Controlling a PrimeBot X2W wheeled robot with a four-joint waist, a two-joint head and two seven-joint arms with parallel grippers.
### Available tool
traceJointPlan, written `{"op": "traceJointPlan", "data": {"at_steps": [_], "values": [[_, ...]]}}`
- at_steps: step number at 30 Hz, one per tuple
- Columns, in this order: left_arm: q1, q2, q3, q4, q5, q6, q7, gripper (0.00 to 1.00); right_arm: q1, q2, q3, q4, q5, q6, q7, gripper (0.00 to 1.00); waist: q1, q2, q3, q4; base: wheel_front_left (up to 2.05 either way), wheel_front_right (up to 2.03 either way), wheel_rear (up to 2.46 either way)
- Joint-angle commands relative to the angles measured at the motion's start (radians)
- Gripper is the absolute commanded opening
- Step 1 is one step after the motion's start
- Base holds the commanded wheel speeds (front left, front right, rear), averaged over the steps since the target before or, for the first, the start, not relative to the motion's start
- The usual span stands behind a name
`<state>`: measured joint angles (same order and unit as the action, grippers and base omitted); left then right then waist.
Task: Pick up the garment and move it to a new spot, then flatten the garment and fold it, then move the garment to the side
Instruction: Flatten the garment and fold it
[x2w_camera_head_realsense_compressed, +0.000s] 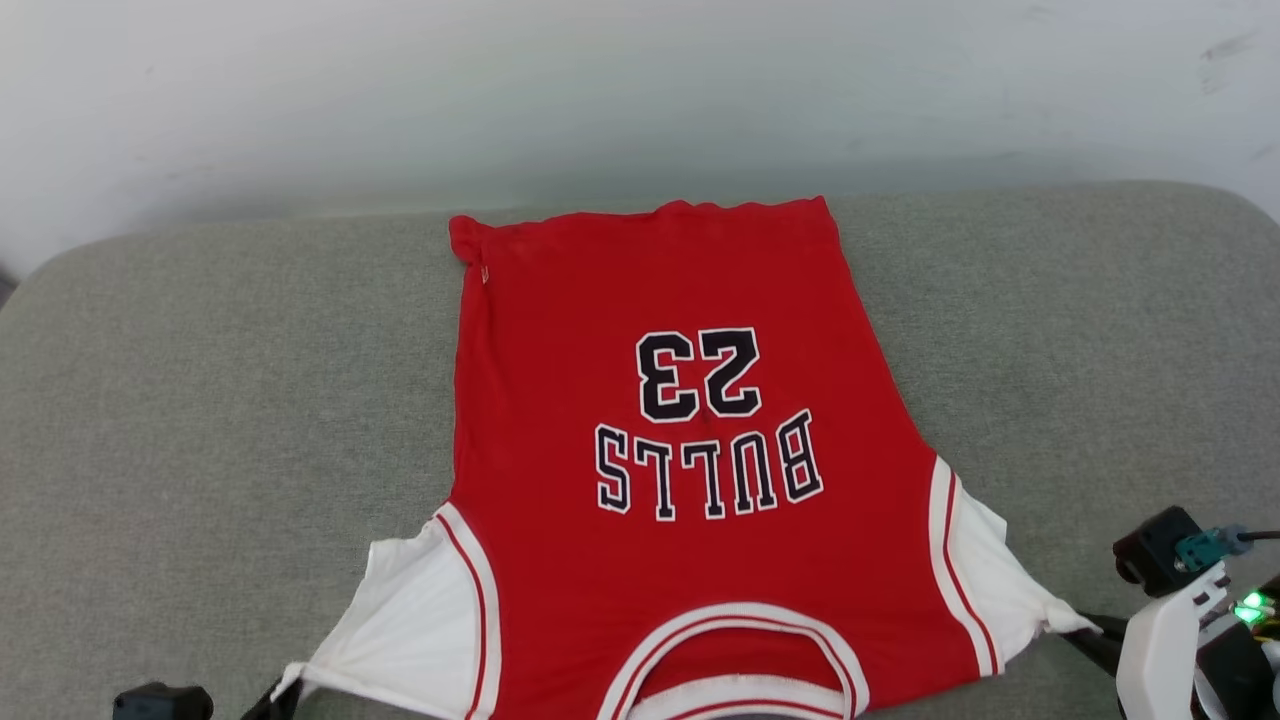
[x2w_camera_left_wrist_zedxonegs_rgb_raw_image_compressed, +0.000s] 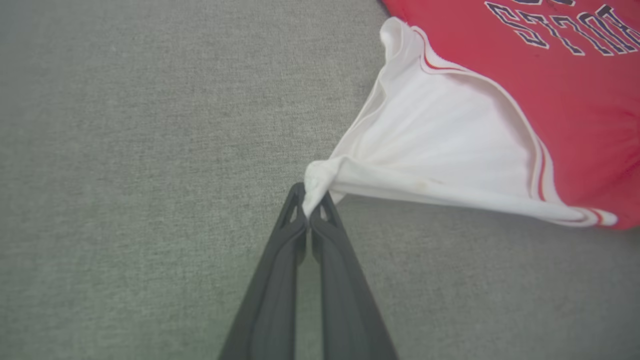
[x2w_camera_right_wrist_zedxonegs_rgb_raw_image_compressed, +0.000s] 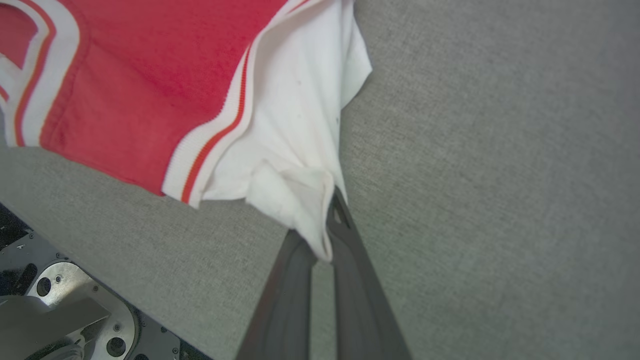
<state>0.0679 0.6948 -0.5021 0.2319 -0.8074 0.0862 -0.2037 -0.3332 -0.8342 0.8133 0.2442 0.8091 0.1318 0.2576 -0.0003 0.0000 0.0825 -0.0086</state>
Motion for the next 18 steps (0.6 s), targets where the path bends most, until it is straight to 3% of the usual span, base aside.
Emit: {"op": "traceJointPlan", "data": {"at_steps": [1, 11, 12, 13, 18], "values": [[0.028, 0.010, -0.001, -0.008, -0.007, 0.008, 0.007, 0.00, 0.024, -0.014, -0.002, 0.001, 0.013, -0.002, 0.008, 0.00, 0.0003, 0.0000, -0.012, -0.005, 0.00, 0.00, 0.00], [0.069, 0.011, -0.015, -0.081, -0.026, 0.017, 0.030, 0.00, 0.078, -0.014, -0.037, 0.003, 0.077, -0.002, 0.053, 0.00, 0.0003, 0.0000, -0.018, -0.005, 0.00, 0.00, 0.00], [0.069, 0.011, -0.015, -0.090, -0.027, 0.015, 0.031, 0.00, 0.076, -0.013, -0.052, 0.008, 0.086, -0.002, 0.062, 0.31, 0.0003, 0.0000, -0.015, -0.004, 0.00, 0.00, 0.00], [0.069, 0.011, -0.015, -0.099, -0.032, 0.015, 0.034, 0.00, 0.081, -0.008, -0.065, 0.017, 0.116, -0.002, 0.086, 1.00, 0.0003, 0.0000, -0.012, -0.003, 0.00, 0.00, 0.00], [0.060, 0.005, -0.027, -0.198, -0.050, 0.016, 0.074, 0.00, 0.046, 0.010, -0.202, -0.010, 0.280, -0.001, 0.243, 1.00, 0.0003, 0.0000, 0.016, 0.011, 0.00, 0.00, 0.00]]}}
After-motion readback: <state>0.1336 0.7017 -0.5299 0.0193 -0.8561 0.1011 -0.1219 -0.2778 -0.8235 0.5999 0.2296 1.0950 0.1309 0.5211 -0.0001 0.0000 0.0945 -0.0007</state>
